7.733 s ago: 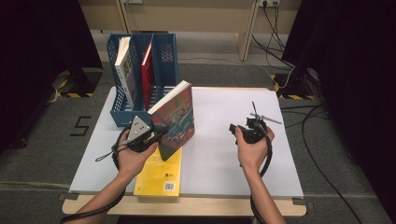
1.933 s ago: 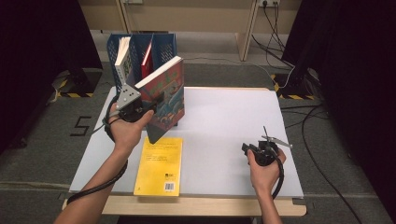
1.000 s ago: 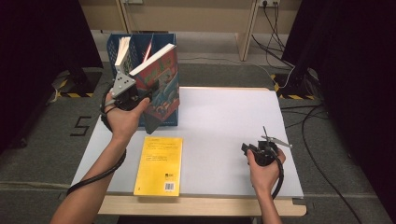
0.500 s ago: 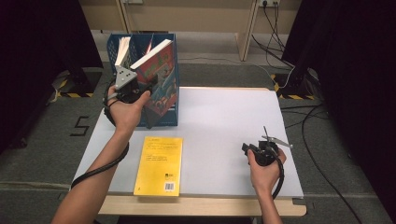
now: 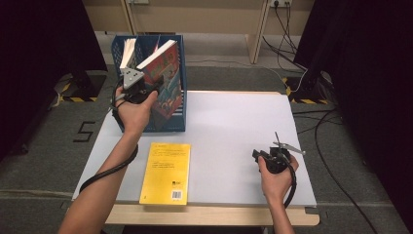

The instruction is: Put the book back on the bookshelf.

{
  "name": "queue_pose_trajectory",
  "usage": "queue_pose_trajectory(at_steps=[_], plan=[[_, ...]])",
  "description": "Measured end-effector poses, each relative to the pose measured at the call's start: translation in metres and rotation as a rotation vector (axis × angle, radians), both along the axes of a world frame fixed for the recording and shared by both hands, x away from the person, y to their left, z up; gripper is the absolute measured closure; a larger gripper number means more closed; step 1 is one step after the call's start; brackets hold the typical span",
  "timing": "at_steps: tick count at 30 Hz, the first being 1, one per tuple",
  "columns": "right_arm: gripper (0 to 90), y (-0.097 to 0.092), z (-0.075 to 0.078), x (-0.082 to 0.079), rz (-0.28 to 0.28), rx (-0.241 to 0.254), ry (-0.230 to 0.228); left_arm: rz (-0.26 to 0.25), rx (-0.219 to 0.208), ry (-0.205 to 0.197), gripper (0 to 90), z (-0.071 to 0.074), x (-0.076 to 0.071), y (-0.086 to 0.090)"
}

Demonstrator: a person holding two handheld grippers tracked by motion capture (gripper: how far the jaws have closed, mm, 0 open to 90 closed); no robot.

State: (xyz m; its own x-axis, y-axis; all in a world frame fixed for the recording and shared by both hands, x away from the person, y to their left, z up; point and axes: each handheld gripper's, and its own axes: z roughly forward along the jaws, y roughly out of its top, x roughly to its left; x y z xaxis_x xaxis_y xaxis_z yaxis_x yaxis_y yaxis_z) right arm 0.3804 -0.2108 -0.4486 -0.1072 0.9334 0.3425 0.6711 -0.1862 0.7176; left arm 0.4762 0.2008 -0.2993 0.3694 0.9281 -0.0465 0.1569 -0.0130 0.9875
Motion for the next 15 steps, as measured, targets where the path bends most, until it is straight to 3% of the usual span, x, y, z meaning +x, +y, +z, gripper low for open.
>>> queue_pose_trajectory(at_steps=[15], plan=[[65.9,0.001,0.0,0.0,0.001,0.005,0.004,0.034,-0.006,0.001,74.4,0.005,0.019,-0.001]])
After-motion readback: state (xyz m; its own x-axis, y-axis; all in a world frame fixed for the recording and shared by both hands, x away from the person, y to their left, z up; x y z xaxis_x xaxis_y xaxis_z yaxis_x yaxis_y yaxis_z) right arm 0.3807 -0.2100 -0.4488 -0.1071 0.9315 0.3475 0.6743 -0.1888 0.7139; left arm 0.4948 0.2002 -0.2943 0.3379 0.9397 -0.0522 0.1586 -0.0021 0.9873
